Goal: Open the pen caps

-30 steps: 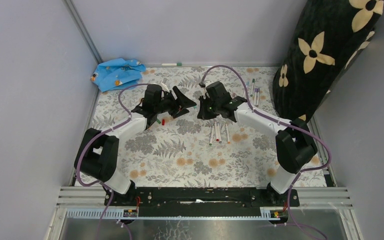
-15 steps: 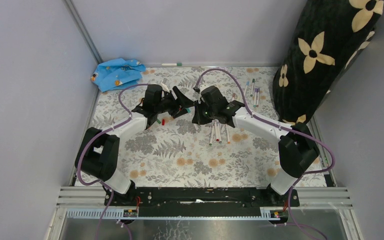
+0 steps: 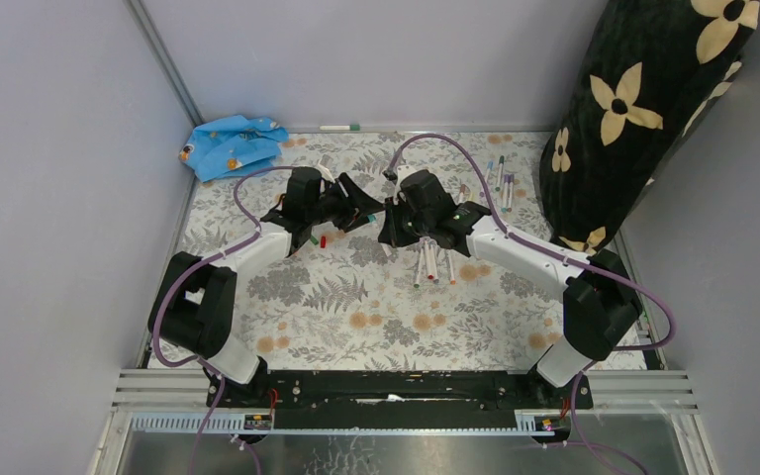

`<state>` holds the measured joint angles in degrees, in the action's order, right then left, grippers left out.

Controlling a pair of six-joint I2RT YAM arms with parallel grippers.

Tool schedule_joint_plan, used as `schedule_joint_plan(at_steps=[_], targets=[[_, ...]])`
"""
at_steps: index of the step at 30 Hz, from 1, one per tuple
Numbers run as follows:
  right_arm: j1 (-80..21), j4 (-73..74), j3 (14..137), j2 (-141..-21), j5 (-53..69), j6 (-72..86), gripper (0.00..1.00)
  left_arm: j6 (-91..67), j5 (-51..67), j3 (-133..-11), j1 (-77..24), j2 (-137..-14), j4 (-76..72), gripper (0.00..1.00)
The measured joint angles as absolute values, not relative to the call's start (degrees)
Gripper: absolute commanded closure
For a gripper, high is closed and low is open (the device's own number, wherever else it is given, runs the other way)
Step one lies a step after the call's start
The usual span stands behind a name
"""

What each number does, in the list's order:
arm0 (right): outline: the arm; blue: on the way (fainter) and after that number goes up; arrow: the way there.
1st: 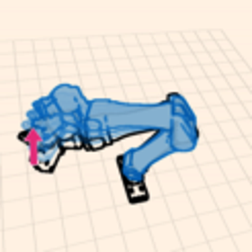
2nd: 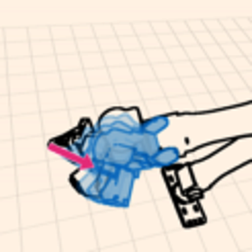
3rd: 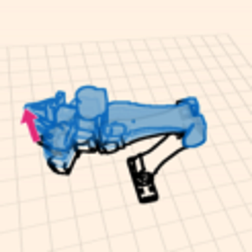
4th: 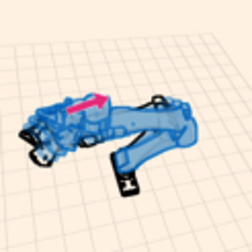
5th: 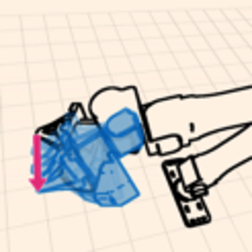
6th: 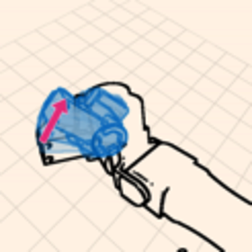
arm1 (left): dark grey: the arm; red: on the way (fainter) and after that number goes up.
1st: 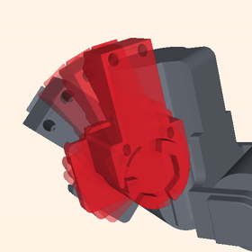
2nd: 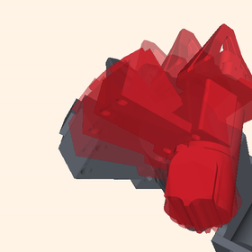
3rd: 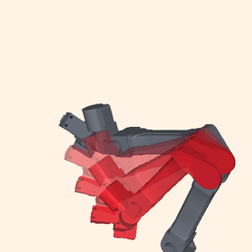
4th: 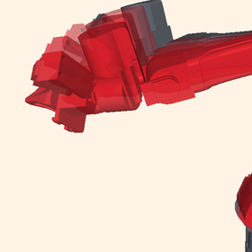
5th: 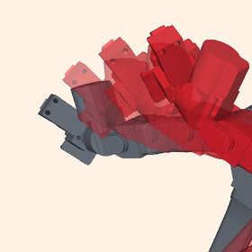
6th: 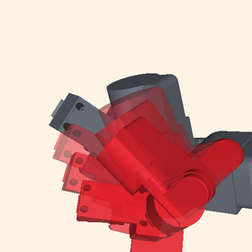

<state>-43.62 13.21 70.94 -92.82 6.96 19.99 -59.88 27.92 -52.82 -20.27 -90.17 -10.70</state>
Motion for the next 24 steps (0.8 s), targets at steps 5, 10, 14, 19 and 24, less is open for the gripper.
schedule_joint_plan(at_steps=[5, 10, 14, 19, 24], targets=[[-43.8, 13.0, 70.9, -92.8, 6.9, 20.2, 1.00, -60.1, 27.9, -52.8, -20.3, -90.2, -10.7, 0.60], [-44.1, 13.0, 70.9, -92.8, 6.6, 20.4, 1.00, -60.2, 27.8, -52.8, -20.3, -90.2, -10.7, 0.72], [-44.1, 13.0, 70.9, -92.8, 6.5, 20.5, 1.00, -60.1, 27.6, -52.7, -20.3, -90.2, -10.7, 0.82], [-44.2, 13.0, 70.8, -92.8, 6.3, 20.6, 1.00, -60.2, 27.6, -52.5, -20.3, -90.1, -10.7, 1.00], [-44.7, 12.9, 70.8, -92.6, 5.6, 20.6, 0.81, -60.4, 27.4, -52.1, -20.3, -89.4, -10.7, 1.00]])
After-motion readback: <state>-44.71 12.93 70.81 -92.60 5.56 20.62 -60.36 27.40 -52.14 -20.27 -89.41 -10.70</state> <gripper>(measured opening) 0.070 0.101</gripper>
